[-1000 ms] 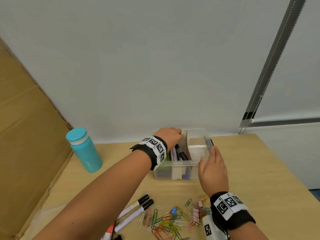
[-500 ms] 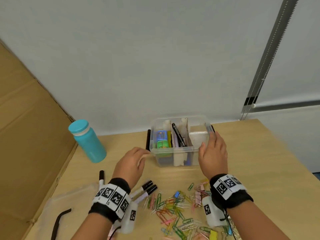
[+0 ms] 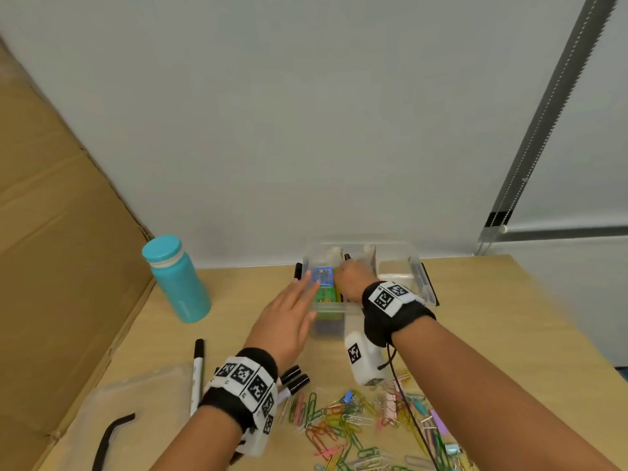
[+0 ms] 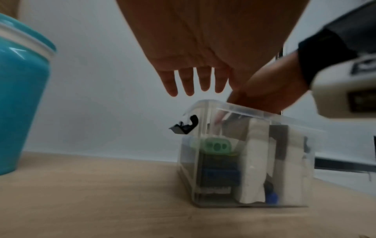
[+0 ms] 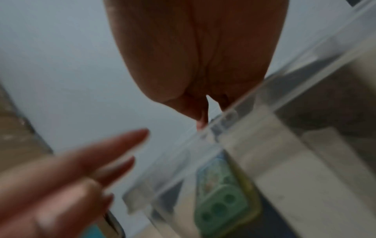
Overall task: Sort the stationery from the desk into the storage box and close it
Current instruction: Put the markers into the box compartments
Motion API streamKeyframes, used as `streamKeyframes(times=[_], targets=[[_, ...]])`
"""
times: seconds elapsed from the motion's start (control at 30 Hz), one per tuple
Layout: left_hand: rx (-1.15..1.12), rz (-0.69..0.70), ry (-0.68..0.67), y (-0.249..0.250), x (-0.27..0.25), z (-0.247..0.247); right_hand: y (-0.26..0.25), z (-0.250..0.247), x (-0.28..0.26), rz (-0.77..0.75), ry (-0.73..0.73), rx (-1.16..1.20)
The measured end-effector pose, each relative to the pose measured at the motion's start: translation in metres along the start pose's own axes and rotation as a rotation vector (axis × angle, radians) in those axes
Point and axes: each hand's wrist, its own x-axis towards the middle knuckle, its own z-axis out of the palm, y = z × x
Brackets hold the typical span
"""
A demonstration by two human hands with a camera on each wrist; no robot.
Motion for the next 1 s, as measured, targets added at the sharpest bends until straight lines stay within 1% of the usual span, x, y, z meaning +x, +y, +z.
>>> streamKeyframes(times=[0.07,0.13,0.2,0.27,0.3,0.37,0.43,0.5,0.53,0.6,0.67,0.77,0.9,1.0], targets=[[0.043,0.011,-0.075,0.005,0.003,0.006,0.002,-0.001,0.012,0.019,0.07,0.033],[0.04,-0.022,-0.089,0.007,0.002,0.011,0.004,-0.002,0.015,0.047,0.082,0.033],[0.025,-0.048,-0.07,0.01,0.001,0.013,0.003,-0.005,0.009,0.093,0.007,0.071],[0.027,-0.061,-0.057,0.012,0.0,0.013,-0.001,-0.009,0.003,0.094,-0.154,-0.032],[0.036,-0.061,-0.053,0.012,0.0,0.013,-0.004,-0.01,-0.001,0.085,-0.206,-0.092],[0.05,-0.057,-0.049,0.012,0.0,0.011,-0.011,-0.013,-0.004,0.107,-0.243,-0.145],[0.048,-0.057,-0.047,0.013,-0.001,0.011,-0.01,-0.01,-0.003,0.12,-0.233,-0.124],[0.037,-0.062,-0.044,0.013,-0.002,0.012,-0.011,-0.007,-0.004,0.142,-0.239,-0.156],[0.03,-0.064,-0.04,0.013,-0.002,0.012,-0.01,-0.007,-0.005,0.121,-0.23,-0.169],[0.018,-0.066,-0.038,0.013,-0.001,0.014,-0.01,-0.007,-0.005,0.139,-0.234,-0.152],[0.014,-0.064,-0.035,0.012,-0.002,0.015,-0.008,-0.006,-0.005,0.121,-0.208,-0.14],[0.014,-0.061,-0.038,0.012,-0.002,0.015,-0.008,-0.004,-0.007,0.135,-0.19,-0.138],[0.027,-0.061,-0.05,0.013,-0.002,0.014,-0.007,-0.001,-0.006,0.115,-0.194,-0.265],[0.022,-0.068,-0.051,0.013,-0.002,0.014,-0.006,0.001,-0.008,0.094,-0.151,-0.307]])
